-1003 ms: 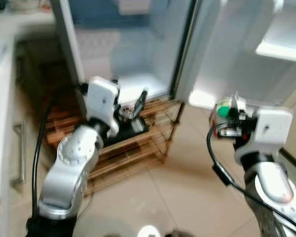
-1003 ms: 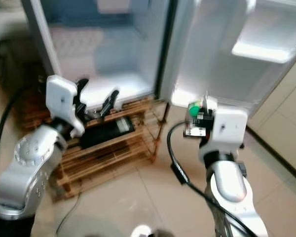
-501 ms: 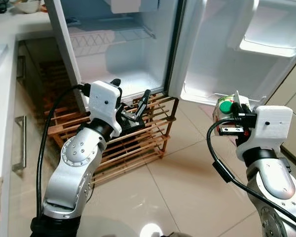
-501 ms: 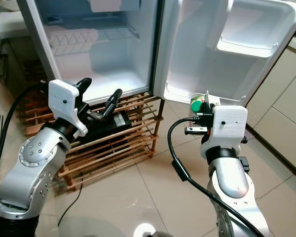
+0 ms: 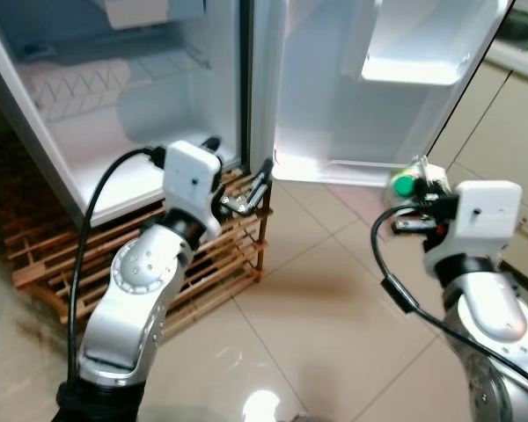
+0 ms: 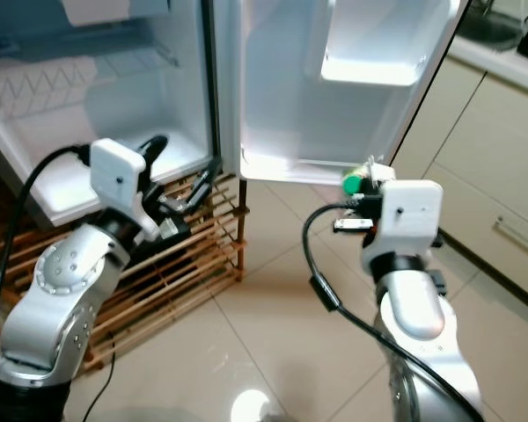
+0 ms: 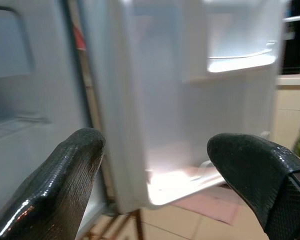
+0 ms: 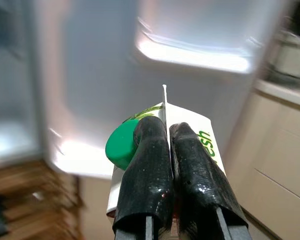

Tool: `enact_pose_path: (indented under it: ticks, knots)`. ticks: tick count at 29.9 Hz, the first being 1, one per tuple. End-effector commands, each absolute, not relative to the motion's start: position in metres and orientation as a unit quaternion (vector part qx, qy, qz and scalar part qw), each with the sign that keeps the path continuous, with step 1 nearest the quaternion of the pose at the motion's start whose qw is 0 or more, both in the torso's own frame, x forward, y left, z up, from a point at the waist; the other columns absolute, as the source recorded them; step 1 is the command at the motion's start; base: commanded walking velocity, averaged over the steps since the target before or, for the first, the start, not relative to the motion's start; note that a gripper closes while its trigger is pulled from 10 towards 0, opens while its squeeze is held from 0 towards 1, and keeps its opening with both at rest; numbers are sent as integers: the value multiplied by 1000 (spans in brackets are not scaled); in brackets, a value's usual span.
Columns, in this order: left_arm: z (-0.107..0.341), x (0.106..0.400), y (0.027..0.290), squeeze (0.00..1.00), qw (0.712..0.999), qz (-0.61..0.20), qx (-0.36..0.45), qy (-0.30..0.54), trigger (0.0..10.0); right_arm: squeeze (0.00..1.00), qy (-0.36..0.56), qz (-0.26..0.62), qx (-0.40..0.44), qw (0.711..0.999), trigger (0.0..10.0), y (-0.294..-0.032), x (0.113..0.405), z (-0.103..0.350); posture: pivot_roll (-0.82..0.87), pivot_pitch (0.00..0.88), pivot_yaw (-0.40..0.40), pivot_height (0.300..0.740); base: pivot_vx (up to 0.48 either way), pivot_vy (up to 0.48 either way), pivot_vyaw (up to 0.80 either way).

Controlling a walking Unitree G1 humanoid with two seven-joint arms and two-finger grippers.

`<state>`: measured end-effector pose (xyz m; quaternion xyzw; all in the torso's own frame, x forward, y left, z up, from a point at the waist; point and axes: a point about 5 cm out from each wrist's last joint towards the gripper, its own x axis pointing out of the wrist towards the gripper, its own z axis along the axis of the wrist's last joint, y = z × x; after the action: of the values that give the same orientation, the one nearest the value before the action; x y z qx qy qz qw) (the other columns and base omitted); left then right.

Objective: Restocking fridge

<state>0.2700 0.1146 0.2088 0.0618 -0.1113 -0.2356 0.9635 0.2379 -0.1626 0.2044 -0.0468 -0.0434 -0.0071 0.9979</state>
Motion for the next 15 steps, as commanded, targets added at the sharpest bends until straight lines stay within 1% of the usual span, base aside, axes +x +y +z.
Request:
enact_pose_path:
  ticks: [1, 7, 11, 15]
  knots:
    - [208, 269, 120, 0, 965, -231, 65, -110, 10000, 0, -60, 25, -29, 997, 10000, -156, 241, 210, -11, 31, -59, 740, 424, 0, 0]
    - [208, 267, 119, 0, 963, -238, 62, -109, 10000, 0, -72, 48, -30, 996, 10000, -152, 241, 214, -7, 34, -64, 740, 423, 0, 0]
    - [205, 264, 116, 0, 961, -251, 62, -103, 10000, 0, -55, 50, -16, 997, 10000, -149, 242, 210, -8, 36, -63, 740, 407, 0, 0]
    - [201, 258, 113, 0, 957, -268, 60, -95, 10000, 0, -51, 52, -8, 997, 10000, -148, 239, 206, -9, 37, -61, 740, 382, 0, -800]
